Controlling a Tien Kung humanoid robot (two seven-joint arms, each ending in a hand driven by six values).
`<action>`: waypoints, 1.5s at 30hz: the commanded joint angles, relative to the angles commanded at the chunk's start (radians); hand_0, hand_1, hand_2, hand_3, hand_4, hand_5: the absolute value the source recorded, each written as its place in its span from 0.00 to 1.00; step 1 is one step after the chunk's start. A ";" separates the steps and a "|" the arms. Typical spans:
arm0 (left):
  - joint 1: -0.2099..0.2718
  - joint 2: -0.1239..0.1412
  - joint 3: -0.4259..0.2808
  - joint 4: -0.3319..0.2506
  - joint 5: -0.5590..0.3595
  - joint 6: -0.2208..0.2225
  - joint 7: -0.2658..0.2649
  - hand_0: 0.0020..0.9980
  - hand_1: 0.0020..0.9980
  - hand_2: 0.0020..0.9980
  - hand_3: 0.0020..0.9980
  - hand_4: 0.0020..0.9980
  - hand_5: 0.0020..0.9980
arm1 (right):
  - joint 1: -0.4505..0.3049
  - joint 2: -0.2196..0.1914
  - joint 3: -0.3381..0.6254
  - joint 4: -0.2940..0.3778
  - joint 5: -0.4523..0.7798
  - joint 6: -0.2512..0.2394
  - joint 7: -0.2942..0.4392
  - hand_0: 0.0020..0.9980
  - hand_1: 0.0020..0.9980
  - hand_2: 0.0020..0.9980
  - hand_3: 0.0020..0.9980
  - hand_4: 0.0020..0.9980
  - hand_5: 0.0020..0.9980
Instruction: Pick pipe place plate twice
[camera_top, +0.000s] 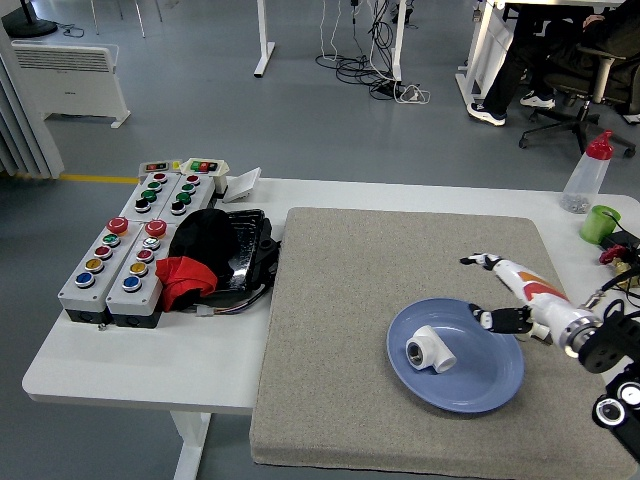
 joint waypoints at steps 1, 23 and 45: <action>0.000 0.000 0.000 0.000 0.000 0.000 0.000 0.61 0.57 0.59 0.60 0.58 1.00 | 0.001 -0.003 0.006 -0.012 0.001 0.001 0.000 0.99 0.91 0.98 0.88 0.69 0.27; 0.011 0.000 -0.012 -0.005 0.020 0.004 0.013 0.61 0.57 0.59 0.60 0.58 1.00 | 0.031 -0.043 -0.048 -0.194 0.109 0.062 0.029 0.99 0.91 0.98 0.88 0.70 0.27; 0.000 0.000 -0.002 -0.003 0.008 0.002 0.009 0.61 0.57 0.59 0.60 0.58 1.00 | 0.136 0.011 -0.187 -0.427 0.211 0.011 0.146 0.99 0.90 0.98 0.89 0.71 0.27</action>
